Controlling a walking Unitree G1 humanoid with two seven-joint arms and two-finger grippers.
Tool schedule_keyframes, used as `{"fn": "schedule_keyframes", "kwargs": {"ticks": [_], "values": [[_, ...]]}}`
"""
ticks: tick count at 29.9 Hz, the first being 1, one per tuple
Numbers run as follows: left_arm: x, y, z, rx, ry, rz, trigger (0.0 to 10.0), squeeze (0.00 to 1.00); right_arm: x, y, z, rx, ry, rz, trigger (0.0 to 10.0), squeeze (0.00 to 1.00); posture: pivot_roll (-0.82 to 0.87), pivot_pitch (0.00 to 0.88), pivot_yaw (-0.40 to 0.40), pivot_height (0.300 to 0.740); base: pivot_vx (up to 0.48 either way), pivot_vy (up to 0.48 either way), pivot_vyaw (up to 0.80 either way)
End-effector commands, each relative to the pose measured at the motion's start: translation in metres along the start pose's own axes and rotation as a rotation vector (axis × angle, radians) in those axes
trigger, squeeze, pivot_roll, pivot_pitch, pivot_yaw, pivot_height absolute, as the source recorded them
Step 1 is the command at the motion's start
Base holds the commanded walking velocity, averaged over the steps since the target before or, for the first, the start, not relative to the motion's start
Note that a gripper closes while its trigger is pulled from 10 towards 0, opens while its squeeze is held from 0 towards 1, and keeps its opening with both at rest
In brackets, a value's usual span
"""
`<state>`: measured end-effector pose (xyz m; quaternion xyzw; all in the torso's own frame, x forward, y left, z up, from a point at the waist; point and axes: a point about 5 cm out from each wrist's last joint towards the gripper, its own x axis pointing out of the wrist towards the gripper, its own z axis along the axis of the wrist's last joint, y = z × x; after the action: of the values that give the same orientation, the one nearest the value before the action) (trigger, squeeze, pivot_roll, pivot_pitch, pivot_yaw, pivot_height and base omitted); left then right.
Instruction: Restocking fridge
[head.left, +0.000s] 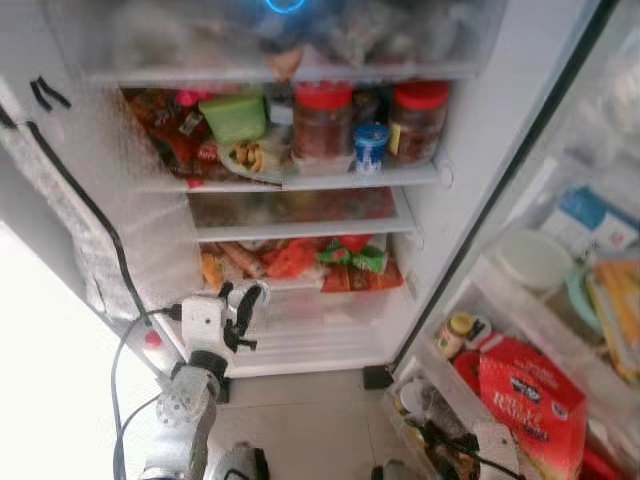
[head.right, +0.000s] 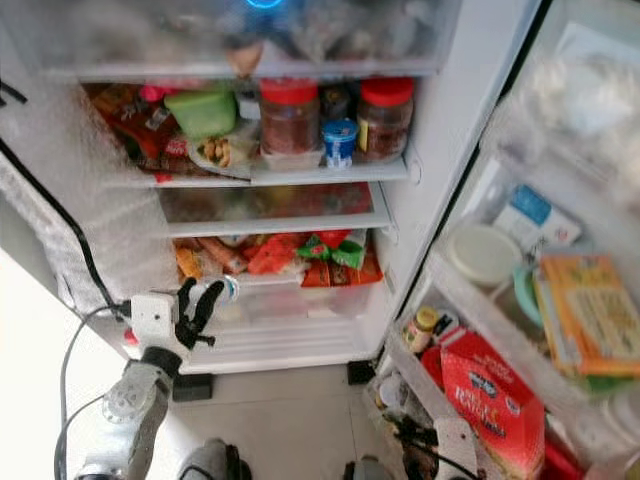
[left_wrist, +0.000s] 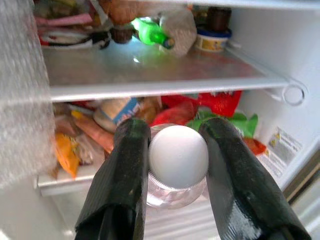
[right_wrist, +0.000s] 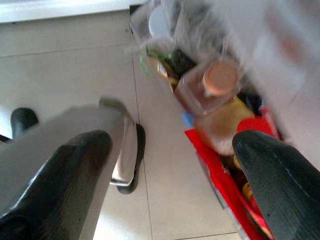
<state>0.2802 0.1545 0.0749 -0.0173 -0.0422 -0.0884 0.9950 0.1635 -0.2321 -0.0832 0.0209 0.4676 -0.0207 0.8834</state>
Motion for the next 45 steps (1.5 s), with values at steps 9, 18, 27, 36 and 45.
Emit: {"fn": "schedule_keyframes", "kwargs": {"ticks": [9,18,27,36,45], "values": [[0.007,-0.009,0.01,0.005,-0.031,-0.036,10.0,0.0,-0.001,-0.001,-0.005,0.007,0.012,-0.002,10.0,0.0,0.01,0.121,-0.017,0.628,0.0,0.0,0.0],[0.009,-0.004,0.016,0.015,-0.044,-0.01,10.0,0.0,-0.001,-0.001,-0.005,0.007,0.012,0.004,10.0,0.0,0.01,0.124,-0.018,0.628,0.0,0.0,0.0],[0.012,-0.006,0.026,0.042,-0.096,-0.017,10.0,0.0,-0.001,-0.001,-0.004,0.011,0.003,0.011,10.0,0.0,0.01,0.122,-0.019,0.628,0.088,0.0,0.0],[0.015,-0.007,0.031,0.052,-0.114,-0.022,10.0,0.0,-0.001,0.0,-0.003,0.014,0.001,0.015,10.0,0.0,0.01,0.121,-0.02,0.628,0.288,0.0,0.0],[0.014,-0.007,0.031,0.059,-0.114,-0.026,10.0,0.0,-0.001,0.0,-0.003,-0.027,0.004,0.024,10.0,0.0,0.01,0.121,-0.018,0.628,0.297,0.0,0.0]]}}
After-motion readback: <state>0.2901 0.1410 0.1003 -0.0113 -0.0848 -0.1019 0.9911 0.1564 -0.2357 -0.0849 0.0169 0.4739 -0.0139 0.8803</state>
